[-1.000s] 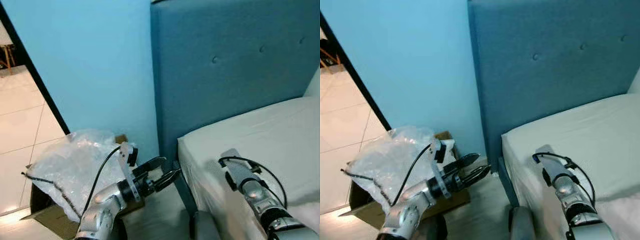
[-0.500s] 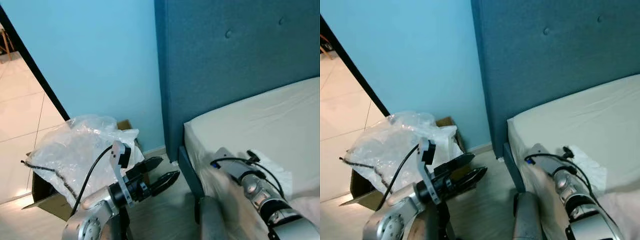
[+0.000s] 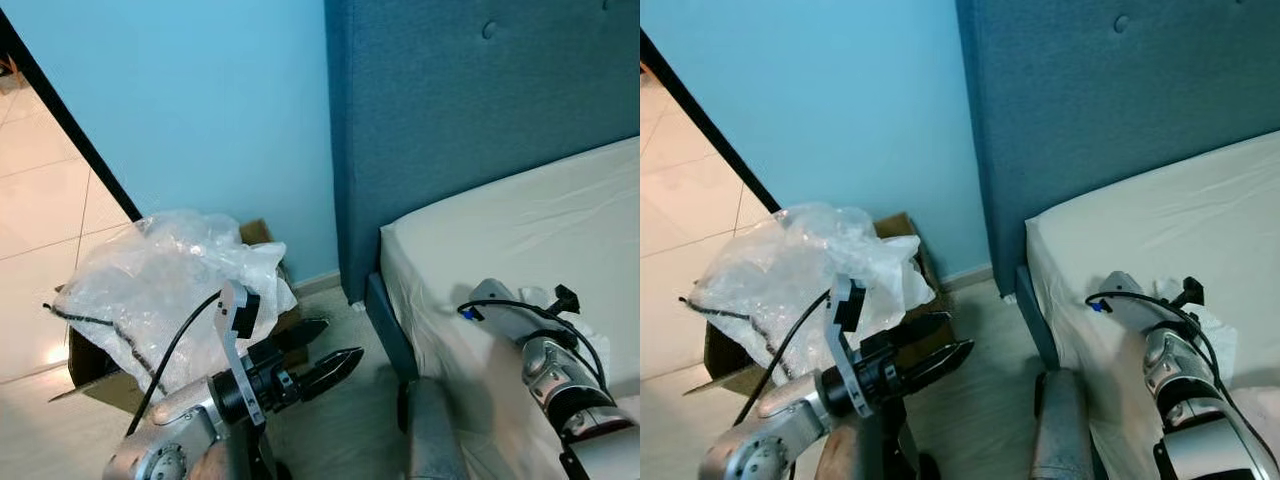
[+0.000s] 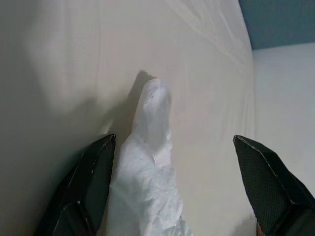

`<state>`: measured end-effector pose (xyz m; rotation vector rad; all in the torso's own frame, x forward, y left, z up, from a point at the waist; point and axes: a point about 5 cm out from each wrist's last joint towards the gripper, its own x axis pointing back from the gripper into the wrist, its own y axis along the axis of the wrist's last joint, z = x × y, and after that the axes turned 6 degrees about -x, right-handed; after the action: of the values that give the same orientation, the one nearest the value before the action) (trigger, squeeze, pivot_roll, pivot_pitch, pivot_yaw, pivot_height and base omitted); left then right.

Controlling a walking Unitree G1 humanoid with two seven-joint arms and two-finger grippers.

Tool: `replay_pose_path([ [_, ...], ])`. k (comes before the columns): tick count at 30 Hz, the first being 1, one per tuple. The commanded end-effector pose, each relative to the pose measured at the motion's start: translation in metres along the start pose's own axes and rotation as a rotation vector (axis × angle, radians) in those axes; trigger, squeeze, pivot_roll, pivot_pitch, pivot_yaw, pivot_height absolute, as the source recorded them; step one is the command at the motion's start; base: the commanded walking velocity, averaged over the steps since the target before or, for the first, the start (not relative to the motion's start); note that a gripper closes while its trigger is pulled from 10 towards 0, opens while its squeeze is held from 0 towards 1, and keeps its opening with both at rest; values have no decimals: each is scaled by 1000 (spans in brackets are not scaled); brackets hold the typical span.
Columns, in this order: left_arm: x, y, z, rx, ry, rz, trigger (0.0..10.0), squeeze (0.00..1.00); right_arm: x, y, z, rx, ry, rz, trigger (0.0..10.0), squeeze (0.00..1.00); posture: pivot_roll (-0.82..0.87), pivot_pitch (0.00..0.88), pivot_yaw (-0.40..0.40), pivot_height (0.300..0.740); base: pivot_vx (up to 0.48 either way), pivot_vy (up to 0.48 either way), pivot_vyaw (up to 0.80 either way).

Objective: Clean up the room

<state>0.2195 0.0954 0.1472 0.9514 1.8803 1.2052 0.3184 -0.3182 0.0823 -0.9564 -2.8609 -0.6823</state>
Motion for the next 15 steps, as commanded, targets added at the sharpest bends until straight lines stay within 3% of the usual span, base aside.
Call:
replay_pose_path([
  [1,3,-2,-3,13,2,19,10000,0,6,-22,10,19,26,93,10000,0,117,321,152,527,0,0,0],
  [4,4,-1,-4,15,2,22,10000,0,6,-24,9,24,11,104,9176,0,119,322,152,527,0,0,0],
  [5,5,0,-5,17,5,25,10000,0,6,-30,5,27,-21,121,0,0,133,330,158,527,0,0,0],
  [15,9,6,-9,22,14,40,10000,0,1,-41,-19,-3,-156,137,0,0,138,330,162,527,0,0,0],
])
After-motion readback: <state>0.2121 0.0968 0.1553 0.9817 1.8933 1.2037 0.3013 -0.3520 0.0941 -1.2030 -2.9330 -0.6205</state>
